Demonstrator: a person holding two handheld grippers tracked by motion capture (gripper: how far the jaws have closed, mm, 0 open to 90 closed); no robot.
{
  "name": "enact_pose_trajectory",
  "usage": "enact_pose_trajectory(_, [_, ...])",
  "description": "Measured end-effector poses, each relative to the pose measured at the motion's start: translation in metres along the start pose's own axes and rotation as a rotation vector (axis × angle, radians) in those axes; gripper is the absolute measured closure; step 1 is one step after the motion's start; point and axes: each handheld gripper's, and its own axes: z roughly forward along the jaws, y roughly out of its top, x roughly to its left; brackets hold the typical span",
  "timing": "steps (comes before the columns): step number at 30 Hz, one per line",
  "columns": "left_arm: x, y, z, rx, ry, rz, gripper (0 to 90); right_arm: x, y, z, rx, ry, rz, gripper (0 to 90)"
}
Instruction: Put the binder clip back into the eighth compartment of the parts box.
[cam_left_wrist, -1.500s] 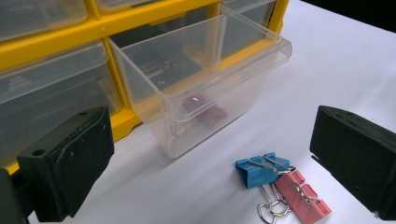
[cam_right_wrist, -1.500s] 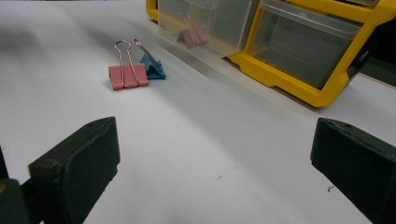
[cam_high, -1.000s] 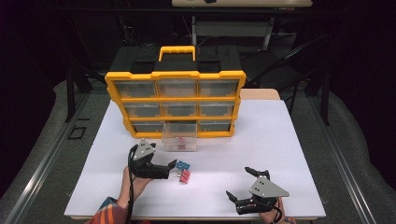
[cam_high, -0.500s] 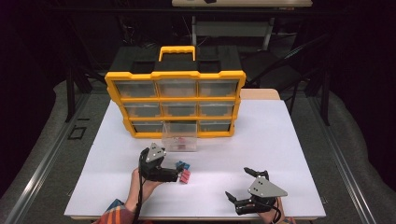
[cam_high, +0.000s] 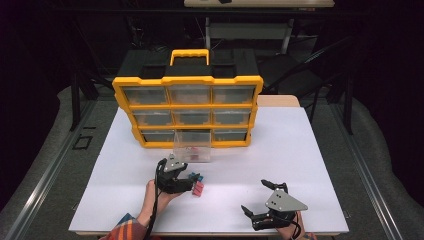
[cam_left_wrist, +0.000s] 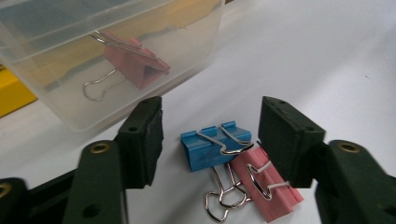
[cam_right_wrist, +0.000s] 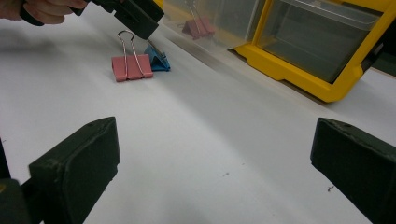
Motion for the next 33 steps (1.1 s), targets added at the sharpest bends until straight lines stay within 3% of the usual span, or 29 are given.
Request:
enact_pose_trajectory(9, [0.005,-0.004,0.002,0.009,-0.001,0.013,53.2,0.0,0.0,-0.001,0.002,-0.003,-0.004,0.8])
enact_pose_trajectory(17, [0.018,-0.009,-0.004,0.018,0.003,-0.001,59.7,0.0,0.0,-0.001,0.004,-0.001,-0.003,0.8])
enact_pose_trajectory(21, [0.023,-0.012,-0.008,0.027,0.006,0.001,59.7,0.0,0.0,-0.001,0.005,0.0,-0.006,0.8])
enact_pose_trajectory(24, [0.027,-0.012,-0.008,0.036,-0.029,0.019,58.5,0.0,0.0,0.0,0.006,0.003,-0.004,0.8])
enact_pose_trajectory(33, [0.029,-0.017,0.001,0.065,-0.078,0.046,42.5,0.0,0.0,0.0,0.006,0.005,-0.004,0.8])
